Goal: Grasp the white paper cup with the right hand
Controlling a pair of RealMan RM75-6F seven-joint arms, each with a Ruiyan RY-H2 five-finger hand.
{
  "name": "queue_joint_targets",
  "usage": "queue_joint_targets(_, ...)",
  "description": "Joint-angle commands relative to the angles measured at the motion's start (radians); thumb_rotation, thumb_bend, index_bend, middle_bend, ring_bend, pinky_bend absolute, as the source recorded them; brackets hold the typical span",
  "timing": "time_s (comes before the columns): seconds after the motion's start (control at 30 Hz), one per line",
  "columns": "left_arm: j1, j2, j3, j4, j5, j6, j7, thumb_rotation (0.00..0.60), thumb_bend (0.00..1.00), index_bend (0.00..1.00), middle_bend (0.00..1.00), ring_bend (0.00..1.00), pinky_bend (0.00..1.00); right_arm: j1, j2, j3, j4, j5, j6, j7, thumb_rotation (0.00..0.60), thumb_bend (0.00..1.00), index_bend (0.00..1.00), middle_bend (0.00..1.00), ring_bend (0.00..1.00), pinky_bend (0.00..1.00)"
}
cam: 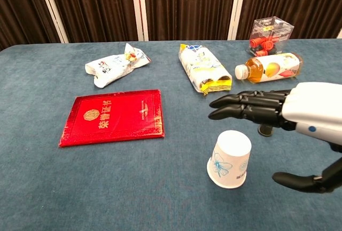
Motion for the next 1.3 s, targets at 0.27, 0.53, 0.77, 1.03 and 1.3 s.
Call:
queue_joint_targets(0.27, 0.0, 0.002, 0.001, -0.006, -0.002, -0.004, -0.005, 0.6, 0.0, 0.0, 0.0, 0.0, 0.02, 0.033, -0.062, 0.039, -0.041, 0.174, -0.142, -0.177, 0.6, 0.39, 0.0, 0.01, 0.06, 0.2)
queue_joint_targets(0.53, -0.002, 0.005, 0.002, -0.009, -0.007, -0.011, -0.009, 0.6, 0.0, 0.0, 0.0, 0.0, 0.02, 0.046, -0.111, 0.071, -0.036, 0.316, -0.192, -0.279, 0.6, 0.39, 0.0, 0.01, 0.07, 0.25)
queue_joint_targets(0.77, -0.003, 0.006, 0.002, -0.012, -0.011, -0.016, -0.011, 0.6, 0.0, 0.0, 0.0, 0.0, 0.02, 0.055, -0.151, 0.071, -0.02, 0.376, -0.199, -0.325, 0.6, 0.39, 0.04, 0.06, 0.13, 0.3)
queue_joint_targets(1.03, -0.003, 0.007, 0.002, -0.015, -0.014, -0.017, -0.014, 0.6, 0.0, 0.0, 0.0, 0.0, 0.02, 0.056, -0.188, 0.066, -0.003, 0.392, -0.173, -0.36, 0.6, 0.39, 0.46, 0.37, 0.41, 0.5)
queue_joint_targets(1.3, -0.003, 0.009, 0.001, -0.018, -0.019, -0.02, -0.02, 0.6, 0.0, 0.0, 0.0, 0.0, 0.02, 0.06, -0.193, 0.064, -0.01, 0.401, -0.144, -0.378, 0.6, 0.39, 0.57, 0.43, 0.47, 0.54)
